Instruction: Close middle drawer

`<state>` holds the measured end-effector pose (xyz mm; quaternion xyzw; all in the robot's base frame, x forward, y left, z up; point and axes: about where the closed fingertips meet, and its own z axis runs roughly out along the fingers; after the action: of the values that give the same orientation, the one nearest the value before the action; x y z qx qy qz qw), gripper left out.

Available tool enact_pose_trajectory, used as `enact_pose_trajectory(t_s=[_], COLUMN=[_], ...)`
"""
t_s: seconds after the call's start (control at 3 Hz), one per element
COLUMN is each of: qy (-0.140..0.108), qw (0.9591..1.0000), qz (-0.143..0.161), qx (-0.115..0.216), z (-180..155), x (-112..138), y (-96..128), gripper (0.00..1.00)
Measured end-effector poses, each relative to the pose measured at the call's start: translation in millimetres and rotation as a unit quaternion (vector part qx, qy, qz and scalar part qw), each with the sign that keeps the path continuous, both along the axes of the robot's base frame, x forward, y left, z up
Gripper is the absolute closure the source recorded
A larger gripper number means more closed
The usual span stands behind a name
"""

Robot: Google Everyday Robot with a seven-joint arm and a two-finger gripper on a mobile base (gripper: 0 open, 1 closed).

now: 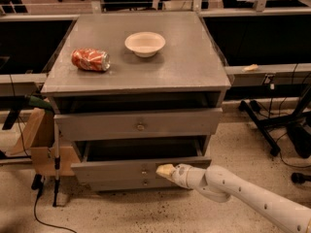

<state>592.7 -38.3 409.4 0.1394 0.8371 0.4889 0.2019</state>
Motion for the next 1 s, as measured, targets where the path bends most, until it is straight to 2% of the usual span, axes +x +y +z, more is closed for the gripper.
enact_pose_trajectory(t_s=[0.33, 0.67, 1.0], qy=[0.01, 0.004, -0.023], qw=[0.9997, 0.9995, 0.998], qz=[-0.021, -0.031, -0.052], qx=[0.004, 0.0, -0.026], z=[-6.3, -7.0, 0.3], x=[0.3, 0.8, -2.2], y=[-10.8, -14.2, -19.8], gripper=[1.0, 1.0, 1.0])
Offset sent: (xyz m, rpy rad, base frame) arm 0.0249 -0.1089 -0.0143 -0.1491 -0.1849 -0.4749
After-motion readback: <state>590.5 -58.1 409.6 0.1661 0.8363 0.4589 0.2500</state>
